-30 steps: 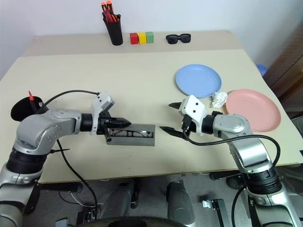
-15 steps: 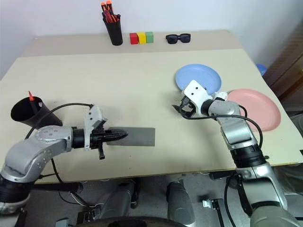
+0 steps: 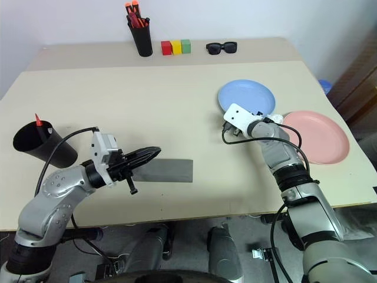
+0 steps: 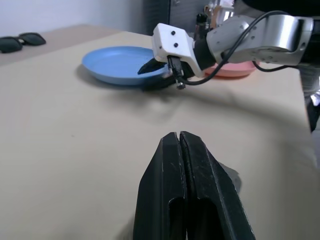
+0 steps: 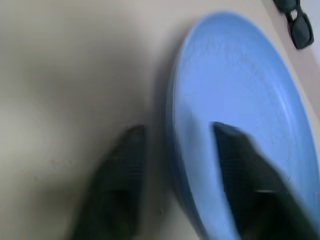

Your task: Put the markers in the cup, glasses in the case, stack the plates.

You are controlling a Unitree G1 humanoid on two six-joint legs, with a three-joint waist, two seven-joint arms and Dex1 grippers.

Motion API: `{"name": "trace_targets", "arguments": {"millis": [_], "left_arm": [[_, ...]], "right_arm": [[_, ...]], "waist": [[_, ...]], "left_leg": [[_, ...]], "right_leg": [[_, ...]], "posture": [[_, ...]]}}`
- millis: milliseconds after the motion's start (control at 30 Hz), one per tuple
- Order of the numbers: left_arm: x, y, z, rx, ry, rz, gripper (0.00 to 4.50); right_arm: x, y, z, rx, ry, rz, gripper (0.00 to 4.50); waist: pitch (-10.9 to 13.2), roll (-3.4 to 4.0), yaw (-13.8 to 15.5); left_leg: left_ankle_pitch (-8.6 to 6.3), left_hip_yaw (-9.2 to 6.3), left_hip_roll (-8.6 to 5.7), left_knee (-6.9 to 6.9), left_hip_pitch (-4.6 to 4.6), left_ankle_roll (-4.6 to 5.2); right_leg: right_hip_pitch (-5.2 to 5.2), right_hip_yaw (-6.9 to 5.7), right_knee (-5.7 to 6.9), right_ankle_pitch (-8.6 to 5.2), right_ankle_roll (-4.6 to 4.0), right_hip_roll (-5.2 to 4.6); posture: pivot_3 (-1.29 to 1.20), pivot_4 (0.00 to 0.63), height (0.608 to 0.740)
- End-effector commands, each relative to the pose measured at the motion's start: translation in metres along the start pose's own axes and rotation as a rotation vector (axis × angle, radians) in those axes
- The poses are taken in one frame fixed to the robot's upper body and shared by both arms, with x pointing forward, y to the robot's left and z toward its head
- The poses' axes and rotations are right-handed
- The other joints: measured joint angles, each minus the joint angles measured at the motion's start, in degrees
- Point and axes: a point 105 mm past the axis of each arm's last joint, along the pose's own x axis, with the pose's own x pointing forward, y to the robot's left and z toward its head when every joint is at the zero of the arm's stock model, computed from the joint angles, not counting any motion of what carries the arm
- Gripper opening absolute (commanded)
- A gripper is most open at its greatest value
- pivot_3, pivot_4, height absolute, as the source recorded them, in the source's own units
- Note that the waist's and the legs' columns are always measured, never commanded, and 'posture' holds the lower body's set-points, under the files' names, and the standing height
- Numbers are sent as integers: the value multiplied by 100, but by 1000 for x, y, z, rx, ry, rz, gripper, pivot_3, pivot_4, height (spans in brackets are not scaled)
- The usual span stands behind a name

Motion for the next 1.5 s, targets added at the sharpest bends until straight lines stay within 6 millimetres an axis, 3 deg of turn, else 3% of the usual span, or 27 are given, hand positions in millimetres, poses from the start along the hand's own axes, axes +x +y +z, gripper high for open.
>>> {"name": "trace_targets", "arguments": {"millis": [33, 267, 367, 533, 733, 767, 867, 1033, 1233, 1500], "left_arm": [[-1, -6, 18, 40, -79, 5, 0], [10, -10, 14, 51, -92, 11, 0], [22, -17, 15, 47, -120, -38, 0], [39, -26, 13, 42, -147, -136, 0], [57, -30, 9, 50, -154, -233, 0], [59, -28, 8, 50, -156, -237, 0], [61, -23, 5, 54, -155, -236, 0], [55, -19, -2, 56, -148, -210, 0], [46, -23, -8, 68, -144, -154, 0], [44, -26, -3, 74, -145, -126, 0]], "right_arm": [[-5, -12, 21, -38, -79, -51, 34], [-45, -31, 46, -172, -215, -126, 34], [-80, -52, 36, -160, -184, -186, 34], [-132, -68, -3, -98, -42, -217, 34], [-170, -52, -63, -66, 176, -157, 34], [-172, -49, -70, -41, 195, -148, 34], [-171, -49, -76, -9, 202, -170, 1029], [-162, -48, -64, 8, 136, -181, 3491], [-138, -21, -28, 217, -64, -36, 3491], [-105, 7, -26, 296, -91, 72, 3491]], "waist": [[0, 0, 3], [1, 2, 26], [1, 4, 97], [-1, 7, 181], [-14, 28, 129], [-16, 33, 109], [-19, 39, 61], [-19, 39, 35], [-18, 38, 25], [-18, 38, 107]], "left_leg": [[0, -2, 0, 0, 0, 0], [0, -2, -2, 4, -1, 0], [0, -6, -2, 5, -1, 0], [-1, -5, 1, 9, 0, 1], [-2, 3, 3, 9, 4, 3], [-2, 6, 2, 8, 7, 3], [-2, 11, 3, 7, 15, 3], [-2, 8, 8, 8, 14, 3], [-2, 4, 15, 7, 15, 3], [-2, 2, 12, 11, 14, 3]], "right_leg": [[0, 0, 1, 0, 0, 1], [2, 1, 1, 0, 1, 2], [5, -1, 1, -1, 1, 2], [12, -1, -8, -2, 0, 2], [18, 0, -16, -2, -1, 2], [18, 1, -16, -2, -1, 3], [18, 5, -9, -1, -2, 7], [19, 5, -8, -1, -2, 8], [21, 5, -9, -1, -2, 9], [24, 4, -12, -1, -2, 8]], "posture": [[0, 150, 740], [0, 150, 740], [0, 150, 740], [0, 150, 740], [0, 150, 740], [0, 150, 740], [0, 150, 740], [0, 150, 740], [0, 150, 740], [0, 150, 740]]}}
